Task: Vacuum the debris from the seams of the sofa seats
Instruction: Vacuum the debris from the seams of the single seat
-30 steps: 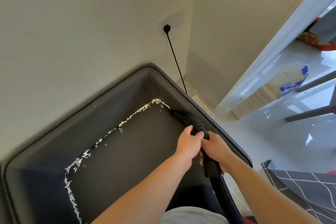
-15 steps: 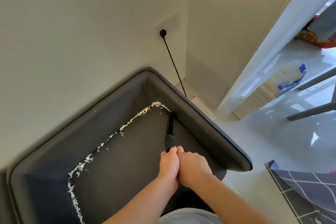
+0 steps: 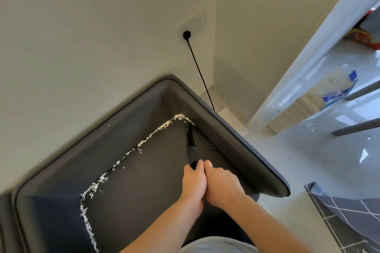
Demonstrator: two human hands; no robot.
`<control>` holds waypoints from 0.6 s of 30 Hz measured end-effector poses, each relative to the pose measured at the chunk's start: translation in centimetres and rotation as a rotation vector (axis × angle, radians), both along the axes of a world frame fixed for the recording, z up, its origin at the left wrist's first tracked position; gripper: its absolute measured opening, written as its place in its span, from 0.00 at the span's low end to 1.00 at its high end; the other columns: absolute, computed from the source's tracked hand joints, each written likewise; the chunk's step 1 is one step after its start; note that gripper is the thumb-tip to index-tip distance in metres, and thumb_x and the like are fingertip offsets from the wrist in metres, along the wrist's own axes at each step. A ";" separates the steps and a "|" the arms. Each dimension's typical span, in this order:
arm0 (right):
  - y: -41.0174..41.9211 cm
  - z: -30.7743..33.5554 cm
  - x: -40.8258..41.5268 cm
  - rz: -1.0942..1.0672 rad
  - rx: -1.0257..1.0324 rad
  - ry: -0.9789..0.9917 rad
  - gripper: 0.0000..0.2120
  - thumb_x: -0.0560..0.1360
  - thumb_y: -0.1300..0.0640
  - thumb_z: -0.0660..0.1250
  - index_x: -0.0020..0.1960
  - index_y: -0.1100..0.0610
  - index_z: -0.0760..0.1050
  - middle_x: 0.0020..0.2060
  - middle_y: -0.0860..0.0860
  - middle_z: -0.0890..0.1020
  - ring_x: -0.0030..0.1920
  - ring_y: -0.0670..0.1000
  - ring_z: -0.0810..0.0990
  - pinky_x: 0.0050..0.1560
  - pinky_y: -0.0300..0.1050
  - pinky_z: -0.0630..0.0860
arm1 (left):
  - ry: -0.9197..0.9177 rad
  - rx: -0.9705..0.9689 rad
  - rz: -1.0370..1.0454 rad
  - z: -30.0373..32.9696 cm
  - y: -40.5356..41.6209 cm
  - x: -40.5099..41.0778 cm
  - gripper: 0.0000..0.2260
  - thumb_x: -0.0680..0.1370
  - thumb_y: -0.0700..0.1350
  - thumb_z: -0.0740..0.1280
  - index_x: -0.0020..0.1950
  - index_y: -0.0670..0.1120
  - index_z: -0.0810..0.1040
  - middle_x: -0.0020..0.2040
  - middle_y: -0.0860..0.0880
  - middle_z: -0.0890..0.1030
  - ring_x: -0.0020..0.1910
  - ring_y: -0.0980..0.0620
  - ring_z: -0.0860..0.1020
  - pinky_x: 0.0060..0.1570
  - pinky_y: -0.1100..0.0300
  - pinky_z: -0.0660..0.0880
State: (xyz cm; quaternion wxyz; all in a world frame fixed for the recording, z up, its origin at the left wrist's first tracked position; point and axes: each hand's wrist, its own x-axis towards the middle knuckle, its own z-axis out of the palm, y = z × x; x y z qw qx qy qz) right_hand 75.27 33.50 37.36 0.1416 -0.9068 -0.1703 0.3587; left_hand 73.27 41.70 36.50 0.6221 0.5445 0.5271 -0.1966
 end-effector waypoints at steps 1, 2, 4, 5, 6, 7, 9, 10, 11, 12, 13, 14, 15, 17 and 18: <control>-0.2 0.0 0.1 -0.001 -0.005 -0.015 0.22 0.79 0.53 0.67 0.69 0.55 0.64 0.49 0.50 0.82 0.46 0.51 0.84 0.48 0.47 0.82 | -0.011 0.011 -0.005 -0.1 -0.2 0.1 0.15 0.84 0.52 0.60 0.68 0.46 0.70 0.56 0.45 0.80 0.55 0.45 0.80 0.59 0.45 0.78; -0.3 -0.1 0.1 -0.004 -0.015 -0.033 0.22 0.79 0.53 0.66 0.69 0.55 0.64 0.49 0.50 0.83 0.46 0.51 0.84 0.48 0.47 0.82 | -0.019 0.006 -0.008 -0.2 -0.3 0.2 0.15 0.84 0.52 0.60 0.68 0.46 0.70 0.56 0.45 0.80 0.55 0.46 0.80 0.59 0.45 0.78; -0.2 -0.4 -0.1 -0.022 -0.037 -0.064 0.20 0.80 0.53 0.66 0.68 0.56 0.64 0.49 0.50 0.83 0.46 0.51 0.84 0.46 0.45 0.80 | -0.022 -0.027 -0.012 -0.2 -0.3 0.4 0.16 0.84 0.52 0.61 0.69 0.46 0.71 0.57 0.44 0.81 0.55 0.45 0.81 0.58 0.45 0.79; 0.0 -0.5 -0.1 -0.030 -0.042 -0.070 0.20 0.80 0.53 0.65 0.68 0.56 0.64 0.49 0.50 0.83 0.46 0.52 0.84 0.45 0.45 0.79 | -0.019 -0.038 -0.013 -0.2 -0.1 0.5 0.16 0.84 0.53 0.61 0.69 0.46 0.71 0.57 0.44 0.81 0.55 0.44 0.81 0.58 0.45 0.79; 0.2 -0.8 -0.1 -0.033 -0.046 -0.068 0.19 0.80 0.53 0.65 0.67 0.56 0.64 0.49 0.50 0.83 0.46 0.52 0.84 0.44 0.45 0.78 | -0.013 -0.048 -0.009 -0.3 0.1 0.6 0.17 0.84 0.53 0.61 0.70 0.47 0.71 0.57 0.44 0.81 0.55 0.44 0.81 0.57 0.45 0.80; 0.5 -1.0 -0.1 -0.031 -0.051 -0.063 0.18 0.80 0.54 0.65 0.66 0.56 0.65 0.49 0.51 0.83 0.47 0.53 0.84 0.43 0.46 0.77 | -0.003 -0.052 -0.006 -0.4 0.4 0.7 0.17 0.84 0.53 0.61 0.70 0.47 0.72 0.58 0.44 0.81 0.55 0.44 0.81 0.55 0.46 0.80; 1.1 -1.7 0.2 -0.028 -0.060 -0.044 0.17 0.80 0.54 0.64 0.65 0.56 0.65 0.50 0.51 0.83 0.48 0.54 0.84 0.43 0.46 0.75 | 0.006 -0.046 -0.015 -0.4 1.0 0.9 0.16 0.85 0.52 0.61 0.69 0.47 0.73 0.56 0.44 0.81 0.54 0.46 0.81 0.51 0.50 0.80; 1.4 -2.1 0.4 -0.031 -0.056 -0.025 0.17 0.79 0.54 0.65 0.65 0.56 0.65 0.50 0.51 0.83 0.47 0.54 0.84 0.43 0.46 0.76 | 0.008 -0.036 -0.030 -0.7 1.3 1.2 0.15 0.85 0.52 0.61 0.68 0.46 0.73 0.56 0.45 0.81 0.53 0.46 0.81 0.49 0.52 0.79; 1.6 -2.3 0.6 -0.038 -0.051 -0.004 0.17 0.79 0.54 0.65 0.65 0.56 0.65 0.49 0.51 0.83 0.47 0.54 0.84 0.44 0.46 0.78 | 0.009 -0.020 -0.051 -0.9 1.6 1.4 0.15 0.85 0.52 0.61 0.67 0.46 0.74 0.55 0.45 0.81 0.53 0.47 0.81 0.47 0.53 0.78; 1.9 -2.6 1.0 -0.053 -0.042 0.022 0.18 0.79 0.55 0.66 0.66 0.56 0.65 0.48 0.51 0.83 0.46 0.53 0.84 0.45 0.47 0.80 | 0.011 0.002 -0.073 -1.1 1.7 1.7 0.15 0.84 0.52 0.61 0.67 0.46 0.74 0.55 0.45 0.81 0.52 0.47 0.81 0.46 0.53 0.77; 2.0 -2.8 1.4 -0.081 -0.025 0.054 0.19 0.78 0.55 0.66 0.66 0.56 0.65 0.48 0.50 0.83 0.44 0.52 0.84 0.46 0.48 0.82 | 0.010 0.022 -0.099 -1.2 1.8 2.1 0.16 0.84 0.52 0.61 0.67 0.45 0.74 0.55 0.45 0.81 0.52 0.47 0.81 0.45 0.54 0.77; 1.9 -2.9 2.0 -0.119 -0.005 0.086 0.20 0.78 0.56 0.67 0.66 0.56 0.64 0.47 0.50 0.83 0.43 0.52 0.84 0.46 0.49 0.84 | 0.002 0.040 -0.123 -1.3 1.7 2.5 0.16 0.84 0.52 0.62 0.67 0.45 0.74 0.55 0.46 0.81 0.52 0.48 0.80 0.46 0.54 0.77; 1.6 -3.0 2.5 -0.169 0.016 0.124 0.19 0.78 0.57 0.67 0.66 0.55 0.64 0.46 0.51 0.83 0.40 0.51 0.85 0.43 0.49 0.85 | -0.011 0.054 -0.145 -1.3 1.5 3.0 0.15 0.83 0.52 0.63 0.66 0.46 0.74 0.55 0.47 0.81 0.53 0.48 0.80 0.48 0.53 0.78; 0.5 -2.7 3.9 -0.327 0.099 0.236 0.15 0.79 0.58 0.66 0.63 0.55 0.65 0.45 0.52 0.83 0.33 0.51 0.85 0.35 0.47 0.85 | -0.044 0.063 -0.180 -1.0 0.7 4.2 0.13 0.83 0.52 0.63 0.65 0.49 0.74 0.55 0.49 0.80 0.54 0.49 0.80 0.56 0.49 0.79; -0.3 -2.5 4.6 -0.434 0.163 0.298 0.12 0.80 0.58 0.66 0.61 0.56 0.67 0.44 0.54 0.83 0.30 0.51 0.84 0.33 0.48 0.84 | -0.062 0.058 -0.201 -0.9 0.2 4.7 0.12 0.83 0.52 0.64 0.64 0.51 0.74 0.56 0.49 0.80 0.55 0.48 0.80 0.60 0.46 0.78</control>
